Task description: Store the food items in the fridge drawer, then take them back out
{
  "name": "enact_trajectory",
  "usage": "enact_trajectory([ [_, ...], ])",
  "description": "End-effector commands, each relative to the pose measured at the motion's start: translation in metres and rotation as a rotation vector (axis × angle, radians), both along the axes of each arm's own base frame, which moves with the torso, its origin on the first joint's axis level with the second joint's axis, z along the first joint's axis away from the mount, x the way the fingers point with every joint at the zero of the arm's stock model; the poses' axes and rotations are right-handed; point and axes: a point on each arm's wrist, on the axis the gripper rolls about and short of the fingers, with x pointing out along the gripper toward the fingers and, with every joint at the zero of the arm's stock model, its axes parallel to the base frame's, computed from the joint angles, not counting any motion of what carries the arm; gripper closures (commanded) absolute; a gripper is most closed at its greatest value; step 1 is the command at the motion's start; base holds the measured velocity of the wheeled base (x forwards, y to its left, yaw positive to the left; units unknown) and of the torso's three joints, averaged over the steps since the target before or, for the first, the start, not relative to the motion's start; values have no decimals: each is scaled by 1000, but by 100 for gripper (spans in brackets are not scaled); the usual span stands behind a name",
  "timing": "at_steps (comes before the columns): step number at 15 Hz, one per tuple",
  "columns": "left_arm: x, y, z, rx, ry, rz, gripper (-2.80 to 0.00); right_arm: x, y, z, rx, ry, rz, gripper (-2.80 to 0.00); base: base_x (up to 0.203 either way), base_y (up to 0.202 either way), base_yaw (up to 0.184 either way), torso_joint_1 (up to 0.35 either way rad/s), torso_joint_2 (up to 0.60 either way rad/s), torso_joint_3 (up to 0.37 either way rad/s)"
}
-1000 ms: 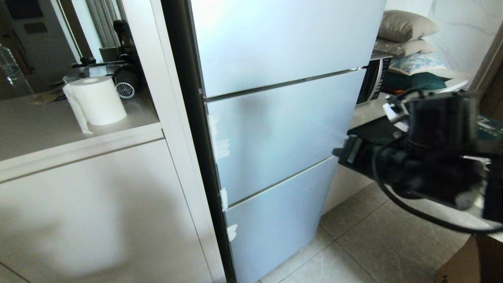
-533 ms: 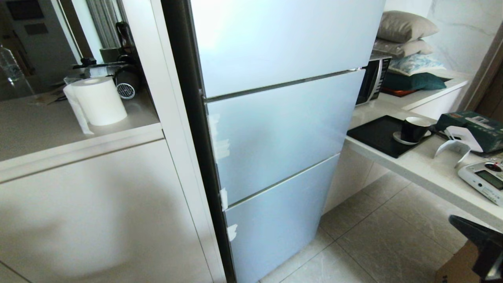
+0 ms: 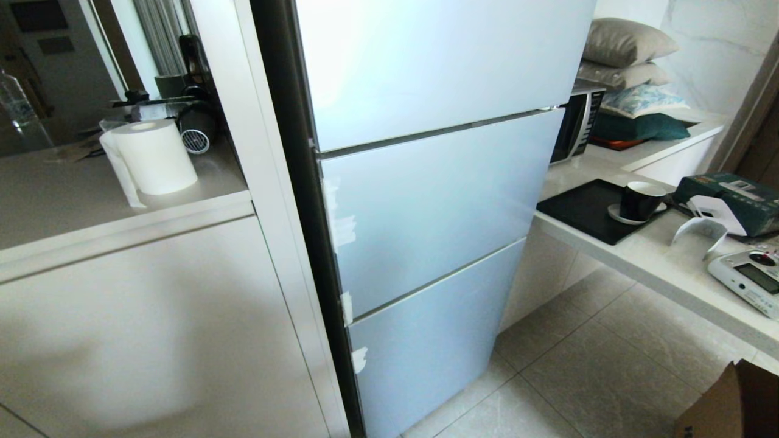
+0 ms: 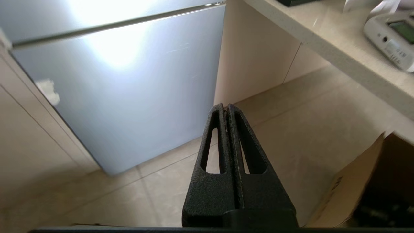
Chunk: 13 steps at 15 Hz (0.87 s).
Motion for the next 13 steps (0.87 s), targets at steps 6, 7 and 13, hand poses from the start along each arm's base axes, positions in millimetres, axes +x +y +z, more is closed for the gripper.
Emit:
enact_trajectory([
  [6,0,0,0,1,1,1,0,-16,0,-19,8,-99,-7,0,0,0,0,0,0,0],
  [7,0,0,0,0,2,1,0,-16,0,-19,12,-99,-7,0,0,0,0,0,0,0],
  [13,0,0,0,0,1,1,0,-16,0,-19,34,-100,-7,0,0,0,0,0,0,0],
])
